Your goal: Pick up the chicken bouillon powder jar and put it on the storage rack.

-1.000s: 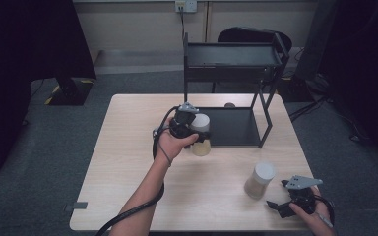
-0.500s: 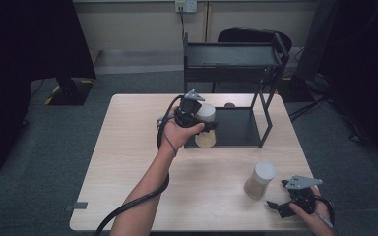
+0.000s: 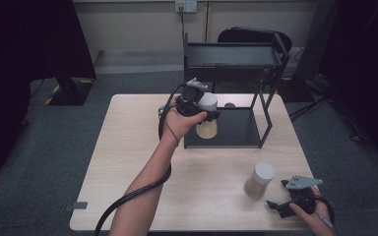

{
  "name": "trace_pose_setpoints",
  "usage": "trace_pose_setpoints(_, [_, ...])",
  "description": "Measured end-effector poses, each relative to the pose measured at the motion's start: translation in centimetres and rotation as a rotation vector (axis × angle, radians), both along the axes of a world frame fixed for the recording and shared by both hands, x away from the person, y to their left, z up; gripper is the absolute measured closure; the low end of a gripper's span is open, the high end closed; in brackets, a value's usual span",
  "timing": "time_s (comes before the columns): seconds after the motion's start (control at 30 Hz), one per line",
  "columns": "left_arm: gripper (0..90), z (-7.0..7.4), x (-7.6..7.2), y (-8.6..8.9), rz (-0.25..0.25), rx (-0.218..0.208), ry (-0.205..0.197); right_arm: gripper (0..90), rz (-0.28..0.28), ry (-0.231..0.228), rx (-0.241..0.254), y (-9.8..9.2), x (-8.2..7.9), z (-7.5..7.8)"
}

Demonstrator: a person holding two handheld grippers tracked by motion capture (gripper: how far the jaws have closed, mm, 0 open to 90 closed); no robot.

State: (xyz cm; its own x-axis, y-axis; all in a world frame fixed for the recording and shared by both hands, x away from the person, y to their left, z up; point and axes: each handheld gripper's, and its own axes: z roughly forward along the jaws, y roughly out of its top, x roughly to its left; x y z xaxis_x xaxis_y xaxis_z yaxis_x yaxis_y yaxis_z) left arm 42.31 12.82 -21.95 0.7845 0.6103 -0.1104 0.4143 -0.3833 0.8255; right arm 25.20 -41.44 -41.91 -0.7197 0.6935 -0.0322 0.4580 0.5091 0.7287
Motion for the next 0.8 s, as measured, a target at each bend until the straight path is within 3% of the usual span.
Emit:
trace_pose_setpoints(0.27, [34.8, 1.7, 0.5, -0.6, -0.002, 0.000, -0.008, 0.0, 0.000, 0.000, 0.000, 0.0, 0.0, 0.0])
trace_pose_setpoints(0.8, [34.7, 6.3, 1.3, -2.2, 0.002, 0.021, -0.039, 0.0, 0.000, 0.001, 0.000, 0.0, 0.0, 0.0])
